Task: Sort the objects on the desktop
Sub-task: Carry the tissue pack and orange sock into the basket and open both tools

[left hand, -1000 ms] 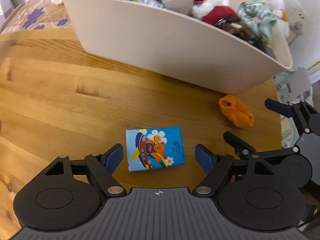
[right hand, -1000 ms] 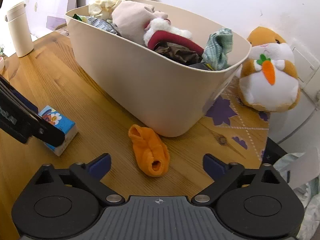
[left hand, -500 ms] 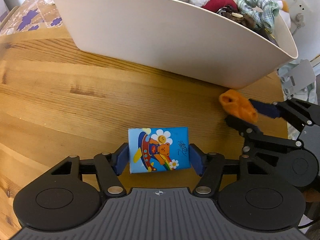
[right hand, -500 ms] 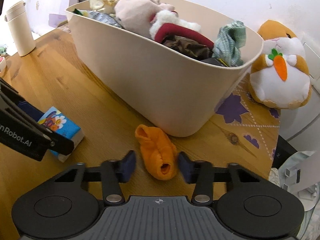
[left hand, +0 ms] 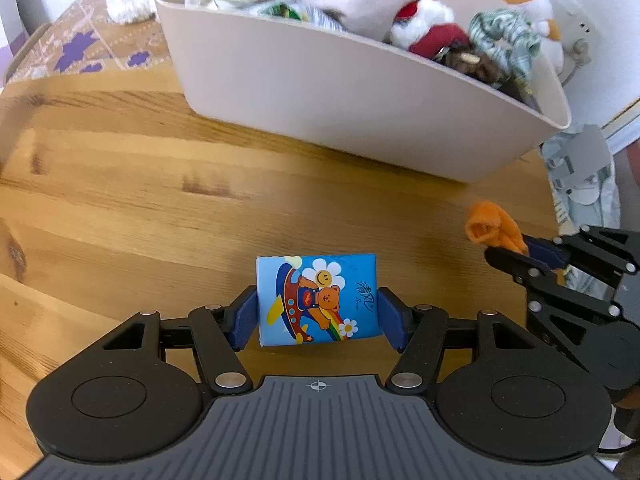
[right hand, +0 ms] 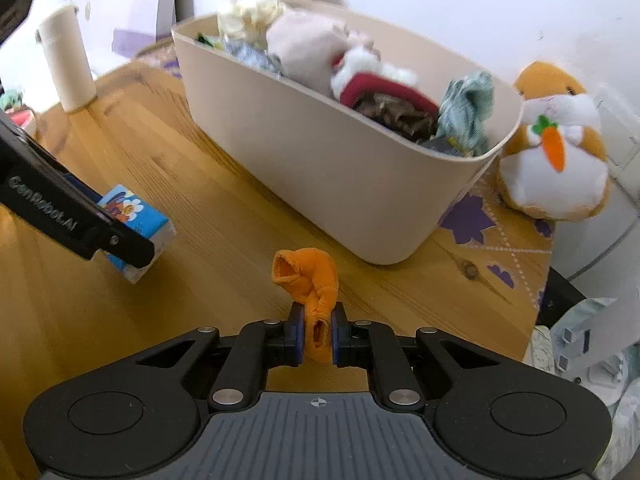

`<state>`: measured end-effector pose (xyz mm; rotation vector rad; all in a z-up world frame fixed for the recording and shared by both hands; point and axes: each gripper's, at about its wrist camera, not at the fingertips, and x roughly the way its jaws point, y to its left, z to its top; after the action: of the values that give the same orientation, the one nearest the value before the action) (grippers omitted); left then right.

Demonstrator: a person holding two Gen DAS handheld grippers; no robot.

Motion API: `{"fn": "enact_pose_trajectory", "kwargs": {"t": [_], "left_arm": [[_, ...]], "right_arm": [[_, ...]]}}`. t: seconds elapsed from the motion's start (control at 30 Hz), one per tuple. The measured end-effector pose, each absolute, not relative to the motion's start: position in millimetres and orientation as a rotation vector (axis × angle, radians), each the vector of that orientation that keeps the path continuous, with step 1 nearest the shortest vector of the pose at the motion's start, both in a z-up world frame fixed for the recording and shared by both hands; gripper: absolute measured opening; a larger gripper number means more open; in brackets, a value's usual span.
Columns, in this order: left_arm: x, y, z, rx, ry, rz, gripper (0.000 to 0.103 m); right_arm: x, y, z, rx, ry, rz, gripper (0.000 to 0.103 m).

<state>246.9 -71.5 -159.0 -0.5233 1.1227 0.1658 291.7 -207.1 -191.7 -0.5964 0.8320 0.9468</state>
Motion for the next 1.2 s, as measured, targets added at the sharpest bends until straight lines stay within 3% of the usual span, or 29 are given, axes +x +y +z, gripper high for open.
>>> {"fn": "enact_pose_trajectory", "kwargs": {"t": [0.73, 1.2], "left_arm": [[261.9, -15.2, -56.8, -0.413, 0.889, 0.3, 0.063], [333.7, 7.3, -21.4, -0.323, 0.743, 0.382, 0.063]], "right_arm": [[302.1, -214.5, -72.6, -0.569, 0.553, 0.819, 0.013], [336.5, -170.1, -67.3, -0.48, 0.508, 0.782, 0.013]]}}
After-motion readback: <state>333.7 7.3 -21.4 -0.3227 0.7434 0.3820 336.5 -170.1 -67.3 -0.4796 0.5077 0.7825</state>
